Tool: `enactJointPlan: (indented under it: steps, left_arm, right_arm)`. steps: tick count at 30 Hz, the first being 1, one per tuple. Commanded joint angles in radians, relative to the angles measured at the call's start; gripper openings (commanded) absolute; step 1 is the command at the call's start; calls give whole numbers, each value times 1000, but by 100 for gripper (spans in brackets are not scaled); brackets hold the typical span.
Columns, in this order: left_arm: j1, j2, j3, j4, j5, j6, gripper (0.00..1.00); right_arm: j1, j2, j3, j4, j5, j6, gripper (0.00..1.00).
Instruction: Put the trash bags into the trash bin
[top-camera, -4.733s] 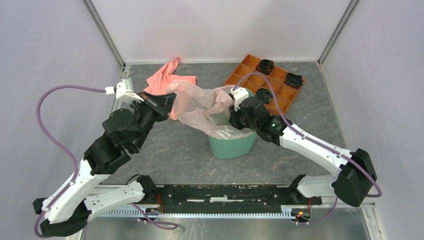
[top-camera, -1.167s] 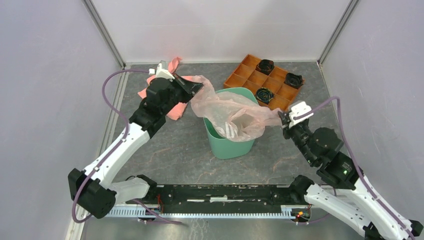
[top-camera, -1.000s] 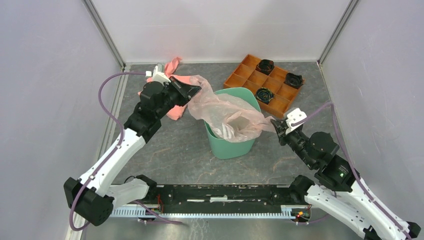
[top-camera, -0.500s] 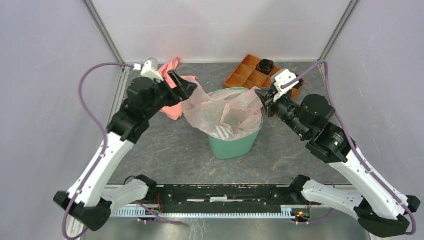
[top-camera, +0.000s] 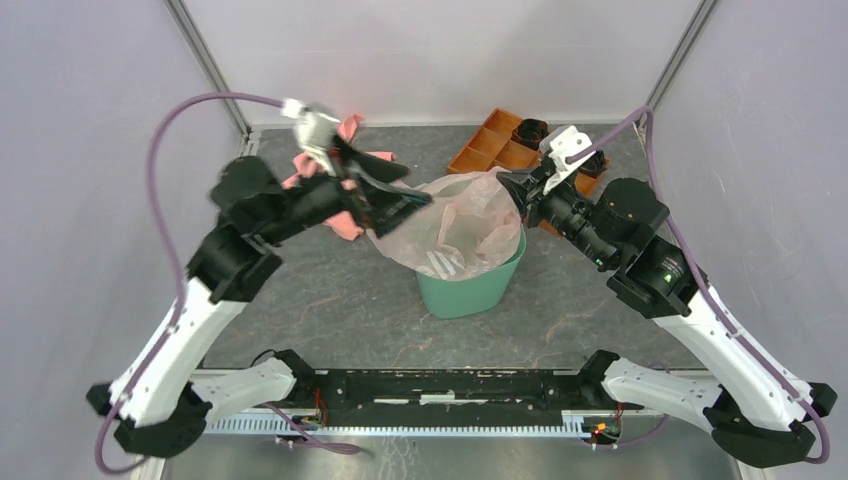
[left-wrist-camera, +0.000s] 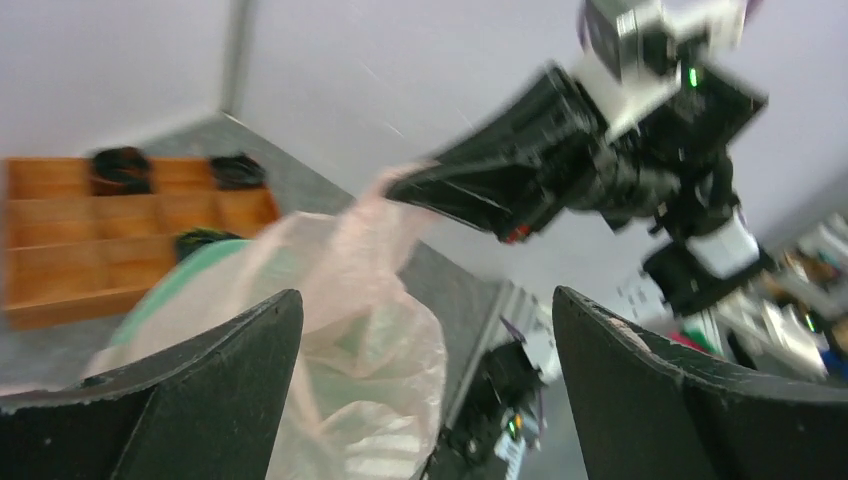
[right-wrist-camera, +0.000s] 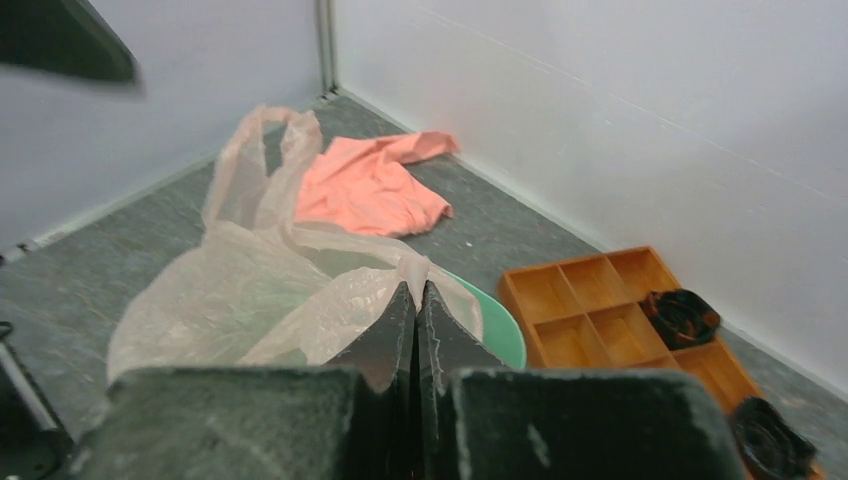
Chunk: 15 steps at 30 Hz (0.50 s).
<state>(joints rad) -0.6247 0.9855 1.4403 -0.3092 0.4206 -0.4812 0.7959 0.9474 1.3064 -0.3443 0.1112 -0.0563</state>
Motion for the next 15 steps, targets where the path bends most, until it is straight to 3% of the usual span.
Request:
enactJointPlan:
  steps: [1,8,10,12,15]
  left_arm:
    - [-189,132,-6,70,-26,175,100]
    - [-231,252,14,96,-135,189,100]
    - [-231,283,24,88,-157,172,95]
    - [-231,302,31,64,-217,159,80]
    - [-231,298,21,48,-314,139,49]
  right_arm:
    - [-2,8,30,83,-74,99,1]
    - [-2,8,34,88,-107,135,1]
    - [-2,9,35,93,-109,140,1]
    - [-2,10,36,91,-108,143,1]
    - [-1,3,33,87,-108,146,1]
